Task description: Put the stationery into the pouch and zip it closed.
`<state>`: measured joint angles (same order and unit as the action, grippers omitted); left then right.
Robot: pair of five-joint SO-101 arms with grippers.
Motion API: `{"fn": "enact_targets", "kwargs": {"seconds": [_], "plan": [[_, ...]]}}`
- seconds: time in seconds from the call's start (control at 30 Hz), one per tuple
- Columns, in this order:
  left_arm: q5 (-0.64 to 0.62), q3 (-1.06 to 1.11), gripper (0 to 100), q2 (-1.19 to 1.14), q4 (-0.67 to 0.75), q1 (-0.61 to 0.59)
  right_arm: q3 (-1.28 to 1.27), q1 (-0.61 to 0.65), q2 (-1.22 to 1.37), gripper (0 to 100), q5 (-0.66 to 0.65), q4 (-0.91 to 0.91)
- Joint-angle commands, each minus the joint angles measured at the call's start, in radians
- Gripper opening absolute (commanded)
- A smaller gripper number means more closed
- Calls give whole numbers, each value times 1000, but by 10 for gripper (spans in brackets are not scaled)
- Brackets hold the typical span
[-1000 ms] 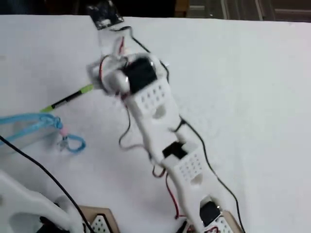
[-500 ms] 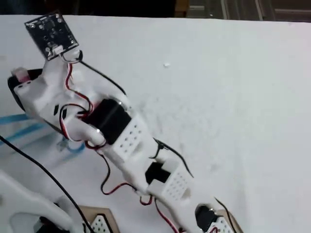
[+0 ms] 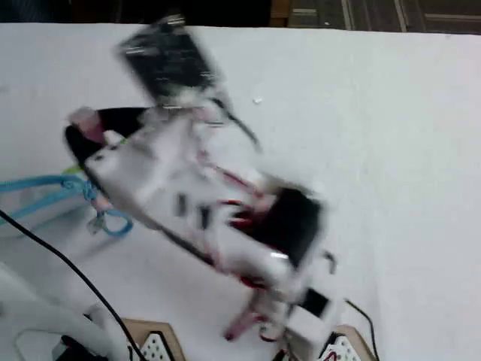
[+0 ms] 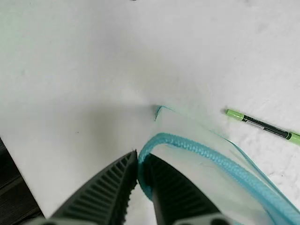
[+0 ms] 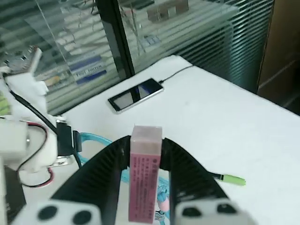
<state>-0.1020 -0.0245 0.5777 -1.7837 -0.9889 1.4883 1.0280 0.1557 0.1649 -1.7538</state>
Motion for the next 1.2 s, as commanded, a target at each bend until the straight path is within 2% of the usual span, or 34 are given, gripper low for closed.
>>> {"fn": "enact_targets", "kwargs": {"seconds": [0.0,0.13,0.2,0.3,0.5,0.57,0.67,0.77,0.9,1.17], "plan": [[5,0,22,-10,-2,4,-262,31,-237,17,-14,-21],[5,0,22,-10,-2,5,-787,139,-429,19,-15,-13],[5,0,22,-10,-2,5,-1007,168,-490,19,-14,71],[5,0,22,-10,0,5,-1234,136,-553,18,-12,367],[5,0,22,-10,-2,5,-1507,79,-552,17,-14,1102],[5,0,22,-10,-2,5,-1551,77,-510,17,-14,1285],[5,0,22,-10,-2,5,-1562,77,-430,17,-14,1465],[5,0,22,-10,-2,2,-1565,82,-378,17,-14,1584],[5,0,22,-10,-2,4,-1608,82,-346,17,-14,1616],[5,0,22,-10,0,5,-1824,38,-524,17,-14,1653]]}}
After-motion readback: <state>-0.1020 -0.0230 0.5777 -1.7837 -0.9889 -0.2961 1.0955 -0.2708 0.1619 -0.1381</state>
